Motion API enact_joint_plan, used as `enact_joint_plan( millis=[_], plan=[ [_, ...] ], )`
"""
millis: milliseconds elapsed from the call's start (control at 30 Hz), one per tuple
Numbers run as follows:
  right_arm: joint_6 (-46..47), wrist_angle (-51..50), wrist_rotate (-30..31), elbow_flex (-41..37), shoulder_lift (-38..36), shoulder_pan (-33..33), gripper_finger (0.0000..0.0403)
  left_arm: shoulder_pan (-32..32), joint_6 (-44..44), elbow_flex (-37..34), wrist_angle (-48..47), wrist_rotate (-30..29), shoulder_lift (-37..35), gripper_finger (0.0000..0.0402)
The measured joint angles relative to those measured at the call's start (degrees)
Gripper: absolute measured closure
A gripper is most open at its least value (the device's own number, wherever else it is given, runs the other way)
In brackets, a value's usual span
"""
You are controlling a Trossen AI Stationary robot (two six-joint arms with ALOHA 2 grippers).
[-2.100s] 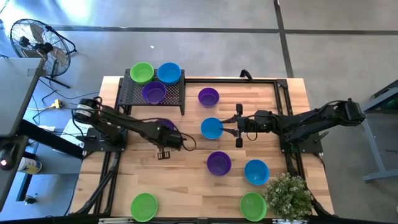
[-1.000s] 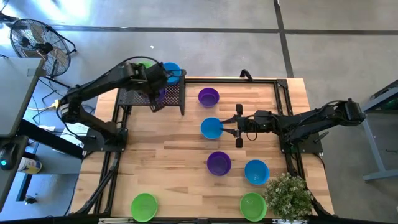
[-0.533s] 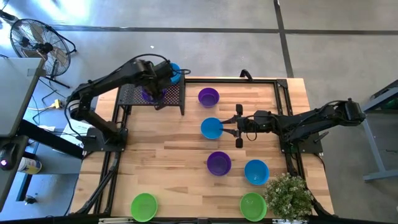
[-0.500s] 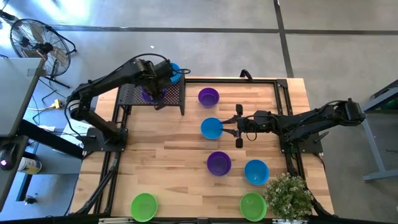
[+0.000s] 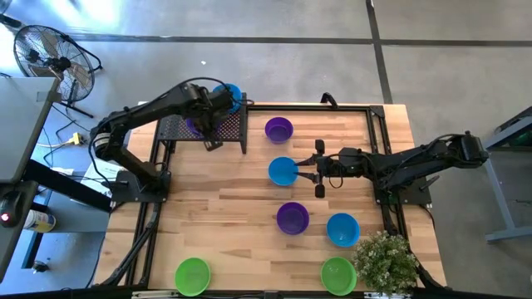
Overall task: Pick & Place Mini bowls
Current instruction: Stack the violet bowl on top of the violet bowl on the shelf
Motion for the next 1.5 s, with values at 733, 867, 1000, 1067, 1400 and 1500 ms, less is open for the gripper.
enact_joint_plan(
  millis=[733,867,1000,1067,1400,1500],
  plan=[
    [-0.01,-0.02,-0.01,0.0,0.0,0.0,0.0289,-0.04,0.36,4.49,-3.55,-1.63,-0.02,0.0296],
    [0.0,-0.02,-0.02,0.0,0.0,0.0,0.0289,-0.04,0.53,4.81,-3.86,-0.82,-0.67,0.0296],
    [-0.01,-0.19,0.0,0.0,0.0,0.01,0.0289,-0.07,0.9,4.8,-3.45,-0.21,-0.57,0.0299],
    [0.0,-0.36,-0.02,0.0,0.0,0.0,0.0289,-0.07,1.37,4.19,-2.44,-0.21,-0.66,0.031],
    [0.02,-1.14,0.01,0.0,0.01,0.01,0.0289,-0.09,3.4,-3.25,6.31,-0.22,-5.6,0.0395],
    [0.02,-1.11,0.17,0.0,0.0,0.0,0.0289,-0.09,3.4,-4.58,9.81,-0.56,-10.08,0.0392]
  ],
)
